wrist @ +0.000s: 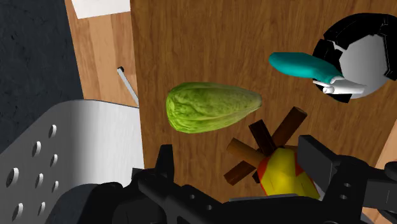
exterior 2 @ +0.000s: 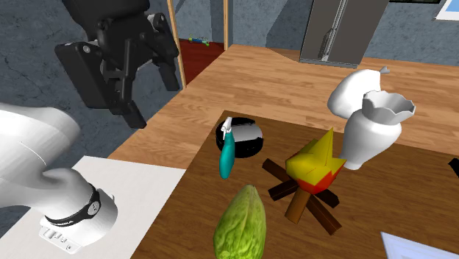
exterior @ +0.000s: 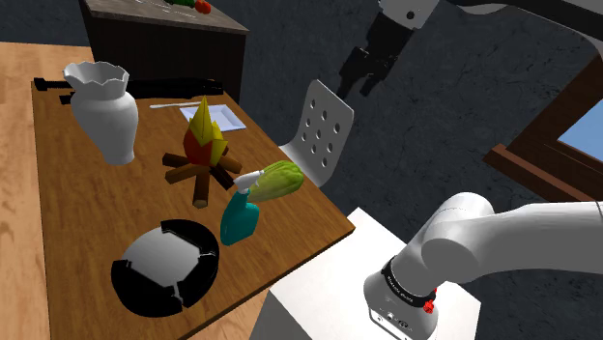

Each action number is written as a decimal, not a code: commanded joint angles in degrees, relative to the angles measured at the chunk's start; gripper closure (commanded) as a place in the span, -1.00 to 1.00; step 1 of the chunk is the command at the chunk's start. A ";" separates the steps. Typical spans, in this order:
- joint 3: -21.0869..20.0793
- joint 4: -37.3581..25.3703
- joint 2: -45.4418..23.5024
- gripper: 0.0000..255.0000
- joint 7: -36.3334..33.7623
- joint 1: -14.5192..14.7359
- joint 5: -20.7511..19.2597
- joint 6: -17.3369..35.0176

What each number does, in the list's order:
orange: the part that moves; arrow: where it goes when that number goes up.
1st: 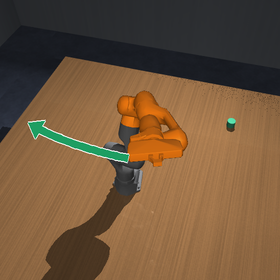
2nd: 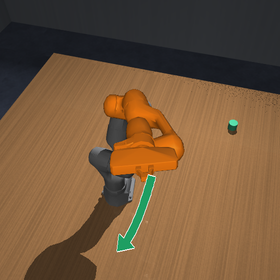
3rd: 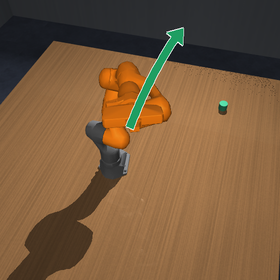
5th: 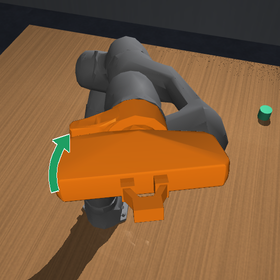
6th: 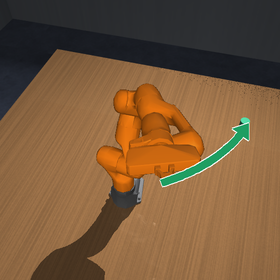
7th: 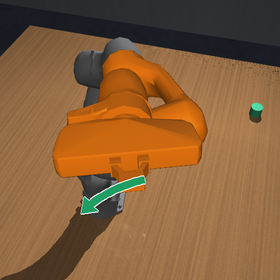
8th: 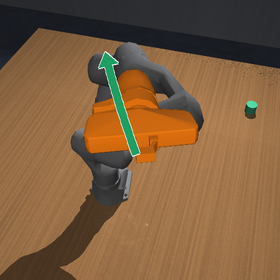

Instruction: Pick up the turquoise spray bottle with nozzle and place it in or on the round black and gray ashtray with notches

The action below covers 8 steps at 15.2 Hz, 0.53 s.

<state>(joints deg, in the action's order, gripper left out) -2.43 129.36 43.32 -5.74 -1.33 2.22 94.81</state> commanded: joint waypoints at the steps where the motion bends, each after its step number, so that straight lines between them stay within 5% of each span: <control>1: 0.00 0.00 0.00 -1.00 0.00 0.00 0.00 0.00; 8: 5.58 13.25 -0.48 -1.00 19.64 8.39 3.24 17.55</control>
<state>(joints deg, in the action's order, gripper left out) 2.23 140.32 42.97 10.53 5.78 4.97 109.28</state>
